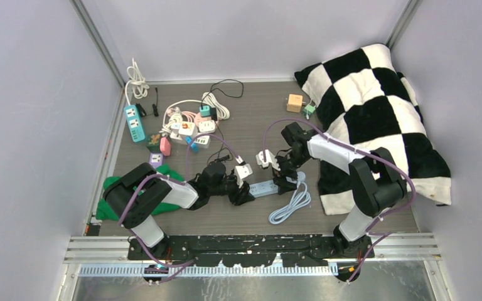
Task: Pull the plug off the socket
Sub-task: Place the plug at the center of the board, then pick up the socket from the center of the board.
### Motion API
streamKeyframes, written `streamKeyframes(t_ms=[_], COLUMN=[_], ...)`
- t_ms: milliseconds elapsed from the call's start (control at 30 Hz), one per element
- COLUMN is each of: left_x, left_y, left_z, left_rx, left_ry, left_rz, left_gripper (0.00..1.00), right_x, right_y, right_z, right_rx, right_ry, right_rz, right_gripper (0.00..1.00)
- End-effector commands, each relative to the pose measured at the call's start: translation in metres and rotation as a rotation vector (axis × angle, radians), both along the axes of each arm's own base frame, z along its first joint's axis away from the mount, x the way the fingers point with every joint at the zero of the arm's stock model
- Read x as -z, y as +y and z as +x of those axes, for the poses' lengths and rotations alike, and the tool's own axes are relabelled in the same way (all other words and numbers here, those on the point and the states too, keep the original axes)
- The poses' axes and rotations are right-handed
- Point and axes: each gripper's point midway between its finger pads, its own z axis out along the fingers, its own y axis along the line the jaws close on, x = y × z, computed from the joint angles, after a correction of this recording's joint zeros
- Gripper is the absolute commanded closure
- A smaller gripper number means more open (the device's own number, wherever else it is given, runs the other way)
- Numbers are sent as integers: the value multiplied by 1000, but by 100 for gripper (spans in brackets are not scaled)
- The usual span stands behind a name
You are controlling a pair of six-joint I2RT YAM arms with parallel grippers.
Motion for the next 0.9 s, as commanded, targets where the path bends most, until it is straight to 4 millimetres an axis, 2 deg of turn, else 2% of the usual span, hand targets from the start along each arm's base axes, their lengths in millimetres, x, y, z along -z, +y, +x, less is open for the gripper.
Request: streamKeyframes(t_ms=[0,600,867], left_x=[-21,-24,-26], left_y=[-6,-6,-6], left_z=[14,16,18], left_rx=[-33,-42,-48], left_ry=[-46,-56,-63], left_rz=[-49,-53,-56], left_gripper=[99,99,98], right_x=[-2,16,17], right_y=[6,6,7], right_z=[10,5,4], right_rx=[13,-41,-44], right_ry=[-68,-131,-131], right_rz=[-13,-100,-103], right_gripper=[22,38,56])
